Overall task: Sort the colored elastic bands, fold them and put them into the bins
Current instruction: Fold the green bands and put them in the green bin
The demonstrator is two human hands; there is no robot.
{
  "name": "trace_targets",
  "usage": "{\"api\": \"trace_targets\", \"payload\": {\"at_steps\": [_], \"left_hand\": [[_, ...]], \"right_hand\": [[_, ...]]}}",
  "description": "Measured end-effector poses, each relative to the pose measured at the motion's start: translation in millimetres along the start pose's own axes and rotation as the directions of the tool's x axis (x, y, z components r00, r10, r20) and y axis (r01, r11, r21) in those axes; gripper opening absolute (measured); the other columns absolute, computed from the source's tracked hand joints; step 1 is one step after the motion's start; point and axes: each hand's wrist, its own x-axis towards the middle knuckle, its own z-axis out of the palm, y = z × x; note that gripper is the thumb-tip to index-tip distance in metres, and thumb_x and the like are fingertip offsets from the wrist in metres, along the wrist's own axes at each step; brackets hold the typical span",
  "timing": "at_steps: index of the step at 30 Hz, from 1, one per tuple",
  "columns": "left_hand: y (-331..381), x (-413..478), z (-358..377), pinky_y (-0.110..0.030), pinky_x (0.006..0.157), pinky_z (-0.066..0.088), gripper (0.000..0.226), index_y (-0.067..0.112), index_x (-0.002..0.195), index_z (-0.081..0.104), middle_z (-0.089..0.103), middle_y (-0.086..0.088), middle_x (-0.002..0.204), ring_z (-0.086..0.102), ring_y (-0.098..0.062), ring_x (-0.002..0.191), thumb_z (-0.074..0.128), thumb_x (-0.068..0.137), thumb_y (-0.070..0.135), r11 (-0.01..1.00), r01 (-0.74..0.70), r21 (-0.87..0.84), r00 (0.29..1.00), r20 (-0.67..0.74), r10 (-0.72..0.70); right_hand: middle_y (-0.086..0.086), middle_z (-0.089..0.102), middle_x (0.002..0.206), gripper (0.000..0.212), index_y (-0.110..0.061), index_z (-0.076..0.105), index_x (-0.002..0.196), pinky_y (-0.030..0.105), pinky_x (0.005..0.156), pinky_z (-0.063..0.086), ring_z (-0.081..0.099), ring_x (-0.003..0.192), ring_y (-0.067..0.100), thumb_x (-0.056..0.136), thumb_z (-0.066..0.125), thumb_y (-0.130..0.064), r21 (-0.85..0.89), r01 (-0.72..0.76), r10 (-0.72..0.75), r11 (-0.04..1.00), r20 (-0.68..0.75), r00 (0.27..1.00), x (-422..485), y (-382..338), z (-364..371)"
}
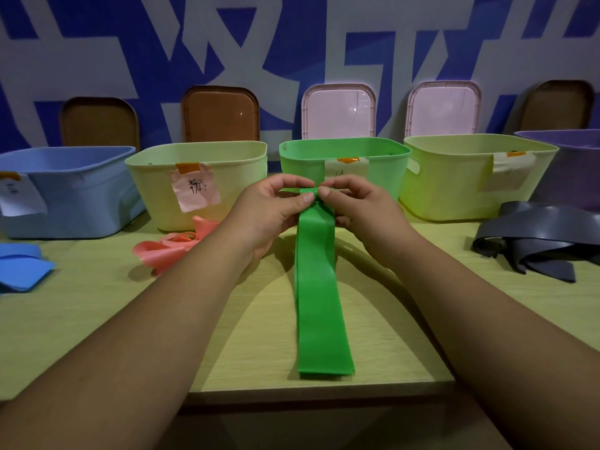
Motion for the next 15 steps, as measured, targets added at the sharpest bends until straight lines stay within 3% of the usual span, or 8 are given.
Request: {"api": "trace_targets", "payload": {"at_steps": [3, 6, 11, 15], "left_hand": [[0.2, -0.3, 0.3, -0.037, 0.086, 0.065, 0.028, 0.006, 0.119, 0.073, 0.079, -0.02, 0.111, 0.079, -0.033, 0.102, 0.075, 0.093, -0.003, 1.0, 0.007, 0.016, 1.0, -0.006, -0.007], [-1.5, 1.3, -2.0, -0.037, 0.089, 0.064, 0.033, 0.004, 0.123, 0.071, 0.08, -0.018, 0.113, 0.079, -0.032, 0.105, 0.079, 0.091, 0.0, 0.999, 0.046, 0.01, 0.999, -0.006, -0.045], [-2.9, 0.9, -5.0, -0.034, 0.088, 0.063, 0.033, 0.004, 0.123, 0.072, 0.081, -0.012, 0.112, 0.08, -0.026, 0.104, 0.081, 0.092, 0.008, 0.995, 0.084, 0.062, 0.996, 0.0, -0.084], [-2.8, -0.6, -4.4, -0.033, 0.084, 0.063, 0.033, 0.008, 0.123, 0.072, 0.082, -0.009, 0.109, 0.08, -0.024, 0.101, 0.082, 0.092, 0.012, 0.99, 0.082, 0.111, 0.997, 0.006, -0.083]], "right_hand": [[0.005, 0.081, 0.103, 0.016, -0.017, 0.078, 0.114, 0.055, 0.093, 0.064, 0.078, 0.101, 0.03, 0.099, 0.078, -0.023, -0.055, 0.017, -0.019, 0.998, -0.022, 1.0, -1.2, -0.8, 0.4], [0.013, 0.079, 0.104, 0.016, -0.016, 0.078, 0.113, 0.057, 0.093, 0.063, 0.076, 0.102, 0.036, 0.097, 0.079, -0.017, -0.066, 0.026, -0.028, 0.998, -0.025, 0.999, -0.8, -1.8, -0.6], [0.016, 0.079, 0.105, 0.017, -0.014, 0.076, 0.111, 0.06, 0.095, 0.061, 0.074, 0.106, 0.042, 0.095, 0.079, -0.01, -0.022, 0.022, -0.022, 1.0, -0.008, 1.0, -1.4, -1.9, -1.3], [0.013, 0.08, 0.103, 0.017, -0.012, 0.074, 0.108, 0.055, 0.098, 0.062, 0.077, 0.103, 0.036, 0.094, 0.078, -0.003, 0.025, 0.008, -0.008, 1.0, 0.006, 1.0, -1.9, -2.8, -1.3]]}}
